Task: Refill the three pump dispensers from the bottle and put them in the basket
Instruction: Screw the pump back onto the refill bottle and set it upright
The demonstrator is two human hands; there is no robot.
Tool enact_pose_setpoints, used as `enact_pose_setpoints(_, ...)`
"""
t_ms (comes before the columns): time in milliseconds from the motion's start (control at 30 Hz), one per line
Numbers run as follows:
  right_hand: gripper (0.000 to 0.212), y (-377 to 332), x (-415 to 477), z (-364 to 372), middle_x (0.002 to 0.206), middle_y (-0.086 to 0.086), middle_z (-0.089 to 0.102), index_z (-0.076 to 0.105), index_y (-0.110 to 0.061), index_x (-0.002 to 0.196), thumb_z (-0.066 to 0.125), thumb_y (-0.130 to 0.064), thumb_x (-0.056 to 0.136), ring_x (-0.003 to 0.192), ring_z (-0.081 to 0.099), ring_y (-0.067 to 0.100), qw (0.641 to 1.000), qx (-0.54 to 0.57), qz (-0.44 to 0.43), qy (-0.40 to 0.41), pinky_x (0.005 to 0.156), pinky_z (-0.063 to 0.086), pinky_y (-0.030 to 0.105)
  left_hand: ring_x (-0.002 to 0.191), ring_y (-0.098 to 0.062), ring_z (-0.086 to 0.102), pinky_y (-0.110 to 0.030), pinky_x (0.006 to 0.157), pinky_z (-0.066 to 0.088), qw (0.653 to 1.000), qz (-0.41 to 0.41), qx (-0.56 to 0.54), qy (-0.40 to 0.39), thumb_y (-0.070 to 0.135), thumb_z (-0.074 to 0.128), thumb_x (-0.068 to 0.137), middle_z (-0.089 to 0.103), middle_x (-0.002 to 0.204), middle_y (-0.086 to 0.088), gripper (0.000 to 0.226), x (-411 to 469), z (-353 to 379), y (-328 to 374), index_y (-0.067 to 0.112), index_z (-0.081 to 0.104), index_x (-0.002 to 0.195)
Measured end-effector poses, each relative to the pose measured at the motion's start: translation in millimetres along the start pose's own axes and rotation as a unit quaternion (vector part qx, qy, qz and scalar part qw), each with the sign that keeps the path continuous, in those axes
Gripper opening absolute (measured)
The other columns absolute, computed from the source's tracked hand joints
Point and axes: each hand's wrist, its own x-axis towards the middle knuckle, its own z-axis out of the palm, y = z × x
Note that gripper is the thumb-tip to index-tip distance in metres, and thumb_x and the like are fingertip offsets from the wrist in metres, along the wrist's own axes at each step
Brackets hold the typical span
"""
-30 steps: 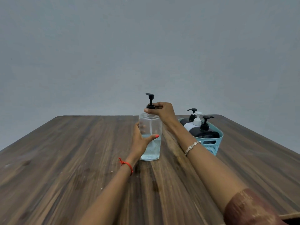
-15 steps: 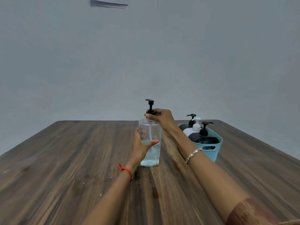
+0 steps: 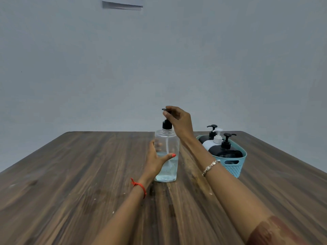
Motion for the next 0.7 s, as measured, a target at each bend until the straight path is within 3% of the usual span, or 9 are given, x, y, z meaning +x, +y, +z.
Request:
enact_pose_setpoints(100,0.02,-1,5,-2,0.105,0.006,0.068,0.064,-0.004,0.109,0.057,-0.009,0.091,0.094,0.062,0.008,0.999,0.007,0.013,-0.031,0.079,0.048,0.014,0.11,-0.015,0.051,-0.023,0.083,0.044,1.0,-0.002,-0.001,0.002,0.027,0.083,0.065,0.05,0.121,0.001,0.076,0,0,0,0.023,0.035,0.124)
enact_pose_setpoints(233,0.022,3,13,-10,0.108,0.004,0.066,0.061,-0.011,0.112,0.045,-0.011,0.097,0.107,0.057,0.01,0.99,0.025,0.056,-0.126,0.086,0.046,0.029,0.112,-0.016,0.05,-0.027,0.088,0.045,1.0,-0.004,-0.009,-0.004,0.027,0.083,0.066,0.049,0.124,0.0,0.079,0,-1,0,0.02,0.035,0.128)
enact_pose_setpoints(400,0.026,4,20,-16,0.105,0.004,0.064,0.057,-0.008,0.114,0.036,-0.013,0.1,0.111,0.054,0.013,0.973,0.072,0.081,-0.203,0.083,0.044,0.028,0.113,-0.016,0.05,-0.027,0.087,0.045,1.0,-0.009,-0.015,-0.008,0.026,0.082,0.066,0.049,0.125,-0.001,0.08,-2,-1,-1,0.018,0.035,0.13)
enact_pose_setpoints(567,0.027,5,20,-18,0.09,0.0,0.072,0.061,-0.01,0.103,0.035,-0.015,0.099,0.107,0.056,0.015,0.961,0.121,0.103,-0.228,0.086,0.041,0.028,0.111,-0.016,0.05,-0.026,0.086,0.044,1.0,-0.009,-0.011,-0.008,0.025,0.082,0.066,0.049,0.123,0.0,0.078,-2,-1,0,0.018,0.034,0.129)
enact_pose_setpoints(700,0.028,5,15,-19,0.105,0.001,0.066,0.063,-0.013,0.108,0.038,-0.023,0.099,0.11,0.056,0.015,0.974,0.041,0.094,-0.204,0.089,0.044,0.034,0.112,-0.016,0.049,-0.028,0.089,0.045,1.0,-0.007,-0.006,-0.01,0.026,0.082,0.067,0.048,0.124,0.0,0.08,-1,-1,-1,0.019,0.033,0.13)
